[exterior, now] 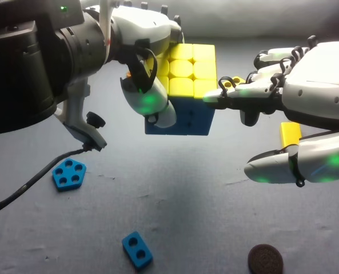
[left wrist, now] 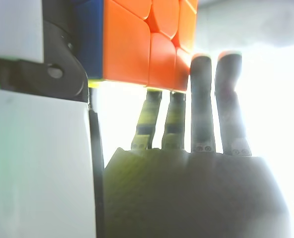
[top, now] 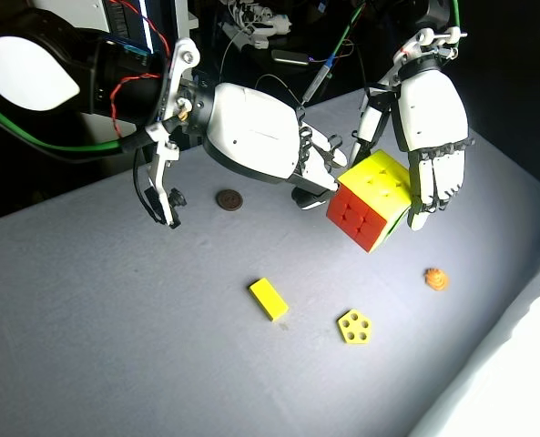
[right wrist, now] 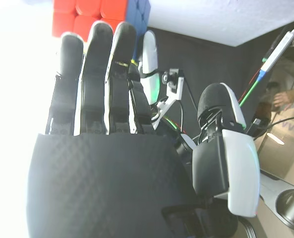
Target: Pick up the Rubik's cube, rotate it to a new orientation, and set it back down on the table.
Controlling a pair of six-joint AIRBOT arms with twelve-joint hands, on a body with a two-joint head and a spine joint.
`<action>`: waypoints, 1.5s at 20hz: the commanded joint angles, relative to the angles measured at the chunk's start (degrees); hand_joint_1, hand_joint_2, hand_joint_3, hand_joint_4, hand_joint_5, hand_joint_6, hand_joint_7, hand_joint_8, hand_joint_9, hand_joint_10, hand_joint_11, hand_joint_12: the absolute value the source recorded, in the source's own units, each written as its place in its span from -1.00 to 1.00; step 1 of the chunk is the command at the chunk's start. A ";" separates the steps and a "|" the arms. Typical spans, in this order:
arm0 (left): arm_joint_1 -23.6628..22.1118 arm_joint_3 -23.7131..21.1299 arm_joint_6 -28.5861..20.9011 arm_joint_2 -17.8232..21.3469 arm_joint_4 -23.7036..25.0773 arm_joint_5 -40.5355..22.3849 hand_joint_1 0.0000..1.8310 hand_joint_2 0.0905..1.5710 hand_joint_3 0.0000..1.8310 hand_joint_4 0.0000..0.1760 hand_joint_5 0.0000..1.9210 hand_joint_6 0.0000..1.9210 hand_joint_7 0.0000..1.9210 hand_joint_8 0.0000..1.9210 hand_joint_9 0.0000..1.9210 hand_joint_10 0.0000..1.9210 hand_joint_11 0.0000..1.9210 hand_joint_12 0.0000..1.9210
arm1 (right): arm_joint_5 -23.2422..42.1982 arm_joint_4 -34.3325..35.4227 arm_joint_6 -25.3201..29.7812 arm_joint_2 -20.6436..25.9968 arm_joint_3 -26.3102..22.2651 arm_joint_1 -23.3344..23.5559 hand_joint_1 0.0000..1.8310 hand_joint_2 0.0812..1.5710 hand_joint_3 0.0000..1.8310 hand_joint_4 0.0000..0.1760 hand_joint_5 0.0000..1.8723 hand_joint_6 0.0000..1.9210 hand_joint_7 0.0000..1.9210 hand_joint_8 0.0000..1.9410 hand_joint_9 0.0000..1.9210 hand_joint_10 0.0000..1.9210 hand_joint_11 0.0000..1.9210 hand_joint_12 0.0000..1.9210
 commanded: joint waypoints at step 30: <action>-1.34 0.36 -0.18 0.31 3.73 1.31 0.10 0.68 -1.00 -1.00 -0.39 0.64 -0.80 0.93 -0.76 1.00 -0.68 1.00 | 4.31 2.93 -0.44 -2.18 2.71 -1.28 -0.81 0.51 -1.00 -1.00 -0.85 -1.00 -0.52 -0.12 -0.61 0.51 -0.81 0.94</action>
